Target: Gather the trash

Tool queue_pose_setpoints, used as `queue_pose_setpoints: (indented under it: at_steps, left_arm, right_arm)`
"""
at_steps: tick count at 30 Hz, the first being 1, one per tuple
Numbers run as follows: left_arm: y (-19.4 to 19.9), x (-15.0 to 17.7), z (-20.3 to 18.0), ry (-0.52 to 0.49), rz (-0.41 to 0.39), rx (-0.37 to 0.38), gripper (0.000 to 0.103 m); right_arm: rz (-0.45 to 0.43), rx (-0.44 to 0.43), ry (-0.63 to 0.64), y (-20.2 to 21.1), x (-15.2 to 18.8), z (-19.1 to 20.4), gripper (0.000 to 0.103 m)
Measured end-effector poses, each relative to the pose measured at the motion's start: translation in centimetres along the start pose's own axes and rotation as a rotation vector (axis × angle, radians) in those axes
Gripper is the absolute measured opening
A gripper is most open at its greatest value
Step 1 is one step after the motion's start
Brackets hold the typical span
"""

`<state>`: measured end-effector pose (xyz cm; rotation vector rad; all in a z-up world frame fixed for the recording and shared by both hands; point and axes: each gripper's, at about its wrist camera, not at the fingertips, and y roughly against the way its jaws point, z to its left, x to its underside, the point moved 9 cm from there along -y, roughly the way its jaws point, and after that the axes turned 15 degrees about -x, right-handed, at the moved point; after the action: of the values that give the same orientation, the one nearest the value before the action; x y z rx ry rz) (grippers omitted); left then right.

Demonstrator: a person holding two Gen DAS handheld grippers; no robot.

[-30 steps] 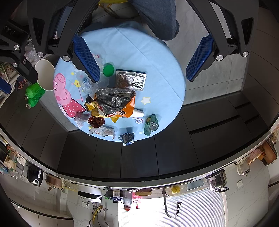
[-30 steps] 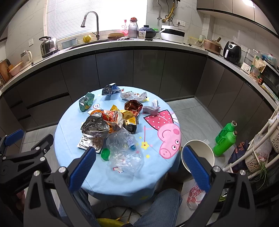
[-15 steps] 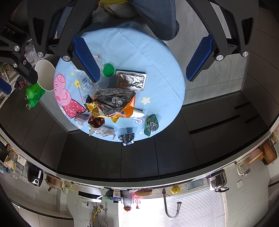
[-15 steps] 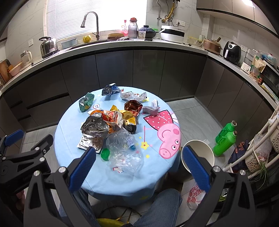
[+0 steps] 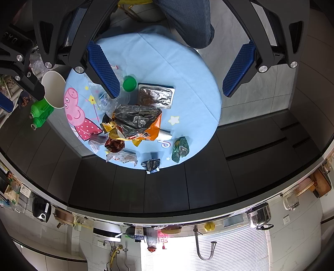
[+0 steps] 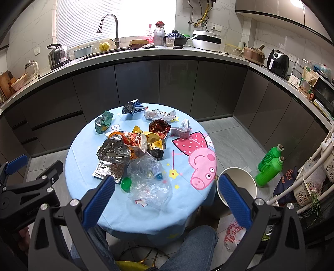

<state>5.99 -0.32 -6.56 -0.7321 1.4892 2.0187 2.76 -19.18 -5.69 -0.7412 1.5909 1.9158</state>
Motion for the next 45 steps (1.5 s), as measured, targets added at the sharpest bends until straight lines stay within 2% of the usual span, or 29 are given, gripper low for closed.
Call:
queue_pose_setpoints:
  at_steps: [18, 21, 23, 26, 30, 34, 36, 38, 39, 40, 41, 42, 43, 44, 45]
  left_arm:
    - [-1.0, 0.2, 1.0, 0.014, 0.013, -0.001, 0.095]
    - [-2.1, -0.2, 1.9, 0.053, 0.005, -0.014, 0.095]
    - [-3.3, -0.1, 2.4, 0.081, 0.033, 0.005, 0.095]
    - [-5.8, 0.9, 2.3, 0.075, 0.117, 0.049, 0.095]
    - [-8.5, 2.4, 2.4, 0.095, 0.192, 0.053, 0.094]
    - [-10.2, 2.4, 1.7, 0.136, 0.217, 0.168, 0.094]
    - [-10.9, 1.7, 1.0, 0.160, 0.204, 0.204, 0.094]
    - [-12.0, 0.9, -0.1, 0.140, 0.197, 0.221, 0.094]
    - [-12.8, 0.4, -0.9, 0.109, 0.193, 0.227, 0.093]
    - [-13.5, 0.1, -1.7, 0.079, 0.191, 0.231, 0.087]
    - [-14.5, -0.2, -2.6, 0.045, 0.192, 0.236, 0.082]
    - [-15.4, -0.4, -3.5, 0.015, 0.198, 0.246, 0.077]
    - [-16.4, -0.6, -4.5, -0.013, 0.208, 0.261, 0.075]
    - [-17.3, -0.7, -5.1, -0.028, 0.216, 0.262, 0.074]
    - [-18.1, -0.7, -5.6, -0.040, 0.227, 0.255, 0.068]
  right_arm:
    - [-0.012, -0.013, 0.003, -0.8, -0.5, -0.7, 0.100]
    - [-0.065, -0.097, -0.011, -1.9, -0.9, -1.6, 0.100]
    - [-0.076, -0.128, -0.035, -4.3, -0.3, -2.9, 0.100]
    - [0.027, -0.180, -0.052, -8.9, 1.8, -3.4, 0.100]
    - [0.143, -0.225, -0.039, -14.9, 3.6, -2.6, 0.100]
    - [0.225, -0.229, -0.014, -19.1, 4.8, -2.0, 0.100]
    - [0.259, -0.240, -0.038, -20.8, 5.4, -2.3, 0.100]
    - [0.277, -0.239, -0.039, -22.1, 5.9, -2.7, 0.099]
    - [0.288, -0.240, -0.039, -22.4, 6.2, -2.9, 0.097]
    - [0.297, -0.253, -0.041, -22.7, 6.4, -2.9, 0.085]
    - [0.301, -0.273, -0.048, -22.7, 6.6, -2.8, 0.070]
    - [0.304, -0.291, -0.055, -22.6, 6.7, -2.7, 0.059]
    - [0.301, -0.294, -0.056, -22.2, 6.7, -2.7, 0.038]
    - [0.287, -0.299, -0.057, -21.7, 6.6, -2.7, 0.024]
    - [0.272, -0.309, -0.064, -21.1, 6.3, -2.8, 0.018]
